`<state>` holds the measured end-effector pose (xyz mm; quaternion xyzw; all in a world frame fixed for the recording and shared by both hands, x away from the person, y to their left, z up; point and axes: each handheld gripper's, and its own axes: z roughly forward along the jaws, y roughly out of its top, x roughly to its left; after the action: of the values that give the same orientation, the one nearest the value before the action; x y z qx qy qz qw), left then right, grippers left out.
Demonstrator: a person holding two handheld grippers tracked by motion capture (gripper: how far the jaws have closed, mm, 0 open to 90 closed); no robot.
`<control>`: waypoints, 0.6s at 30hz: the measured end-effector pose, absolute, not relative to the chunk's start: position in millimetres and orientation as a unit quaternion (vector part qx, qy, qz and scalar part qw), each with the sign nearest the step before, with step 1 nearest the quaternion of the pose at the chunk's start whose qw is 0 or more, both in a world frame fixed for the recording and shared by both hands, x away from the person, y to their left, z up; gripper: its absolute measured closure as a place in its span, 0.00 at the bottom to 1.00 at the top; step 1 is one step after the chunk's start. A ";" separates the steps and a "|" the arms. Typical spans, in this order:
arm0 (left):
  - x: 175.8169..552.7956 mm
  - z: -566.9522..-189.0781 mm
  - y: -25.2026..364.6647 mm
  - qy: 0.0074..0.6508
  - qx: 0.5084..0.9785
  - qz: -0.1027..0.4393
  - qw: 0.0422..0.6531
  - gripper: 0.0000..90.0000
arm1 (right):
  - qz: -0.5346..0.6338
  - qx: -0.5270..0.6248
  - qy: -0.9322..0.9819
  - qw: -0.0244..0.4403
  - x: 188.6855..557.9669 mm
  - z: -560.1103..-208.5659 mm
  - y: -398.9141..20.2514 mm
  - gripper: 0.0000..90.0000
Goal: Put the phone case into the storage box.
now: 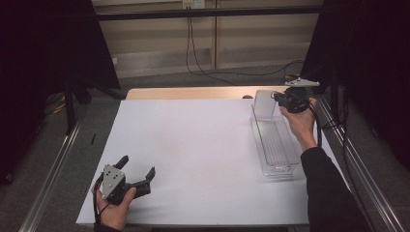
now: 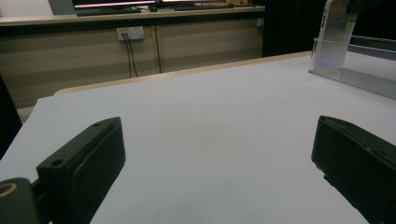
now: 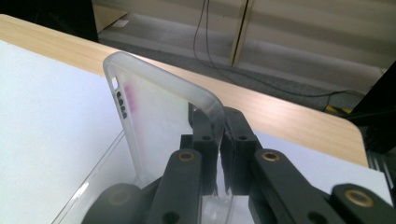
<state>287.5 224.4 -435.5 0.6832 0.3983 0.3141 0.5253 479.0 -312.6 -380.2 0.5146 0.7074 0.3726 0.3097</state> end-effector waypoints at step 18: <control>288.6 -436.0 222.0 0.393 0.688 0.316 0.522 0.03 | 0.356 0.509 0.722 0.305 490.6 -378.5 -314.9 0.94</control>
<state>288.6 222.0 -436.0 0.6879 0.3929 0.3161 0.5220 490.6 -314.9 -378.5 0.5092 0.7218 0.3559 0.3050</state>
